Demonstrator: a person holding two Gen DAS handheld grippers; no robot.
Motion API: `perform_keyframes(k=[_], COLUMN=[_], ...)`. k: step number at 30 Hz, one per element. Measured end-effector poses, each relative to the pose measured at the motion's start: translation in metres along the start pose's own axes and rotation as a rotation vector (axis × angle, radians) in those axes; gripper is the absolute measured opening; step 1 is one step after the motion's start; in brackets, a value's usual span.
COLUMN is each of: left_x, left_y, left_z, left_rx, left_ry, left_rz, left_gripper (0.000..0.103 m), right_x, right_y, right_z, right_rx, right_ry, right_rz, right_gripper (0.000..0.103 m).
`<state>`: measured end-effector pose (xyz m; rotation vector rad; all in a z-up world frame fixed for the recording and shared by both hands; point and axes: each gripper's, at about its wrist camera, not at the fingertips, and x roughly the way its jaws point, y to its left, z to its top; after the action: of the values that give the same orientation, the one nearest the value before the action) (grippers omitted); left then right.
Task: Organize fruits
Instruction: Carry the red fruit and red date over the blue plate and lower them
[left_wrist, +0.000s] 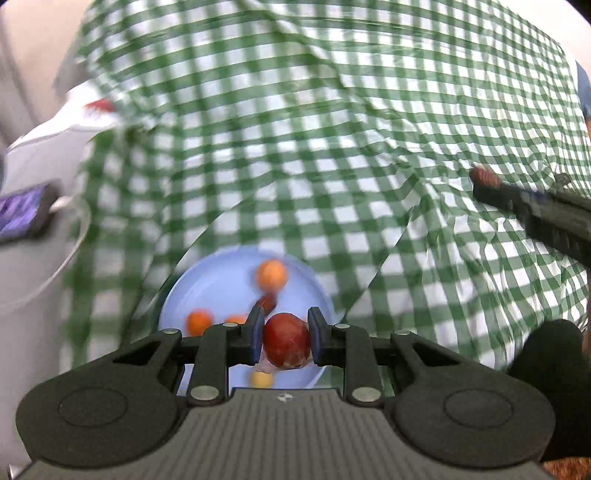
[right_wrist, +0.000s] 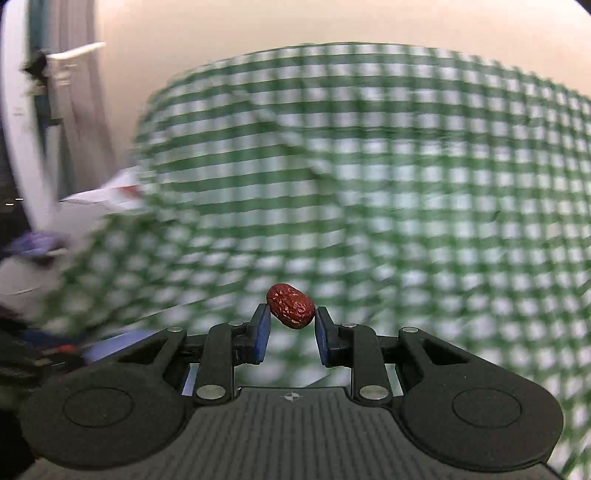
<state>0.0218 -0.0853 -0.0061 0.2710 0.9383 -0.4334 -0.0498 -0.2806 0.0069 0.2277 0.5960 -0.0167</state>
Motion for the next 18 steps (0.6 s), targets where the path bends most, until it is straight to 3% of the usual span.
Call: perform_keyframes(k=[5,8,18], left_x=[-0.036,-0.051,-0.079], left_y=[0.019,0.028,0.037], left_z=[-0.041,-0.061,-0.084], left_rx=[-0.045,-0.068,-0.097], left_ry=[-0.018,-0.029,-0.092], left_rz=[0.024,0.025,0.015], left_gripper=[0.028,0.028,0.028], right_x=[-0.029,-0.048,-0.071], right_y=[0.071,0.099,0.134], right_z=[-0.020,-0.035,-0.054], right_rx=[-0.045,-0.079,-0.194], right_ry=[0.052,0.085,0.077], right_rz=[0.107,0.123,0.128], right_gripper=[0.027,0.027,0.027])
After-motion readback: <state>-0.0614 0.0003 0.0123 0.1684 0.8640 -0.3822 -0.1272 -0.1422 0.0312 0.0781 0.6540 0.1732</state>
